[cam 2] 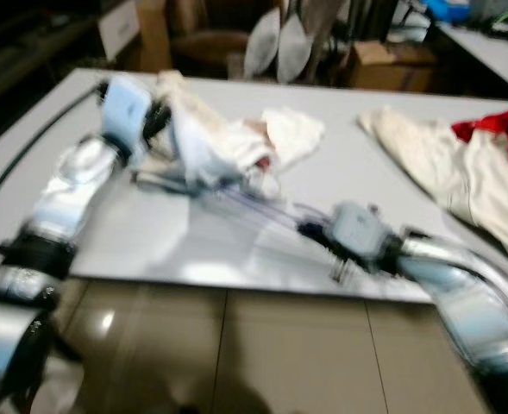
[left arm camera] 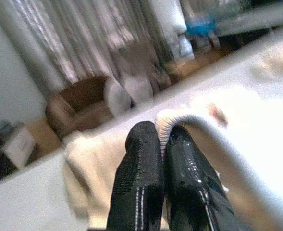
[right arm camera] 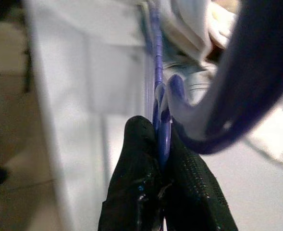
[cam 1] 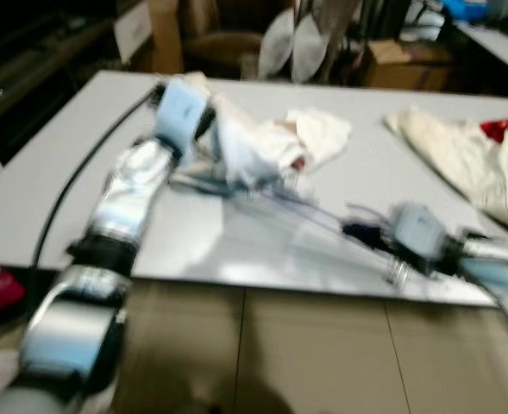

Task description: Hang hanger

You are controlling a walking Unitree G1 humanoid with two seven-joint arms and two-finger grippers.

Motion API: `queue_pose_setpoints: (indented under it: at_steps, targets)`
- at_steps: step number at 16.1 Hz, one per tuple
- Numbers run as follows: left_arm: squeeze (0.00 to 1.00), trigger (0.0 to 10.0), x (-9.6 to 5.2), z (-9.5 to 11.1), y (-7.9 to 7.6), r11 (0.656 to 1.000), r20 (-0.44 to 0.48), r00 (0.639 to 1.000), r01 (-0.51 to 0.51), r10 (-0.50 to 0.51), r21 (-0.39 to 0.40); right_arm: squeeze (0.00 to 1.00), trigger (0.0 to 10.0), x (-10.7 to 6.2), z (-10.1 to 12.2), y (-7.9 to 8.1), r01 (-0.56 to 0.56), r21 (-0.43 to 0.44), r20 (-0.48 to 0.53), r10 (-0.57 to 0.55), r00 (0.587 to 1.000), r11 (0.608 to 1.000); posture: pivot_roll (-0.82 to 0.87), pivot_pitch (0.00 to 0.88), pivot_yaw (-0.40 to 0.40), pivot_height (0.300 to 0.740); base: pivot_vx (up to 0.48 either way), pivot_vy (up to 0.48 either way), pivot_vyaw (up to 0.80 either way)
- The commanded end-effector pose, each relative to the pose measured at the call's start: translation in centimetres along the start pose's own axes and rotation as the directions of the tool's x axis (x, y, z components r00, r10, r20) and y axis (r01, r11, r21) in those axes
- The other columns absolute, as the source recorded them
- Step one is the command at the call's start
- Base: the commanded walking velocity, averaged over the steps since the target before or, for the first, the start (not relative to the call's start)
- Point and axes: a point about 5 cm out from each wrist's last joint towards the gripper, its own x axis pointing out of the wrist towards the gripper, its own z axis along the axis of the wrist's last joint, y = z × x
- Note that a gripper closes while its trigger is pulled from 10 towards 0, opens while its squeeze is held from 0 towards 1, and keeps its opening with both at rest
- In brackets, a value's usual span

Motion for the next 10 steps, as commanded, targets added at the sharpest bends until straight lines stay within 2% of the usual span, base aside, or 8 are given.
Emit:
queue_pose_setpoints:
  at_steps: [1,2,3,4,5,8,9,10]
  targets:
    - [0.0,10.0,-0.2,-0.8,-0.9,0.996,-0.045,0.995,0.094,-0.094,0.001,0.0,10.0,-0.8,1.5,-0.3,-0.002,-0.003,0.034,0.002,0.999,1.0,-0.22,0.0,0.047,0.74,0.0,0.0,0.0]
    - [0.0,10.0,-0.8,-1.4,-1.2,0.989,-0.068,0.986,0.149,-0.15,-0.019,0.0,10.0,-1.4,1.7,-0.1,-0.013,-0.002,0.024,0.013,1.0,1.0,-0.22,0.0,0.038,0.74,0.0,0.0,0.0]
    - [1.0,10.0,-2.7,-2.8,-2.2,0.946,-0.15,0.937,0.324,-0.317,0.025,0.0,10.0,-2.2,1.8,0.4,-0.03,0.047,0.0,0.03,1.0,0.998,-0.22,0.0,0.038,0.74,0.0,0.0,0.0]
    - [1.0,10.0,-2.7,-2.8,-2.2,0.946,-0.15,0.937,0.324,-0.317,0.025,0.0,10.0,-2.2,1.8,0.4,-0.03,0.047,0.0,0.03,1.0,0.998,-0.22,0.0,0.038,0.74,0.0,0.0,0.0]
    - [1.0,10.0,-4.6,-3.9,-2.7,0.891,-0.233,0.874,0.45,-0.426,0.057,0.0,10.0,-2.8,1.6,0.5,0.001,0.112,-0.031,0.002,1.0,0.994,-0.2,0.0,0.027,0.74,0.0,0.0,0.0]
    - [1.0,10.0,-7.4,-5.0,-2.2,0.83,-0.32,0.792,0.557,-0.519,0.031,0.0,10.0,-3.0,1.6,0.6,0.098,0.177,-0.049,-0.091,0.995,0.979,-0.2,0.0,0.03,0.74,0.0,0.0,0.0]
    - [1.0,10.0,-8.8,-4.4,-1.1,0.836,-0.265,0.803,0.549,-0.533,-0.018,0.0,10.0,-2.6,2.6,0.1,0.227,0.228,0.001,-0.234,0.972,0.947,-0.22,0.0,0.036,0.74,0.0,0.0,0.0]
    - [1.0,10.0,-8.5,-2.5,-0.3,0.865,-0.146,0.853,0.498,-0.501,-0.055,0.0,10.0,-2.0,3.2,-0.4,0.311,0.28,0.04,-0.335,0.941,0.908,-0.22,0.0,0.025,0.74,0.0,0.0,0.0]
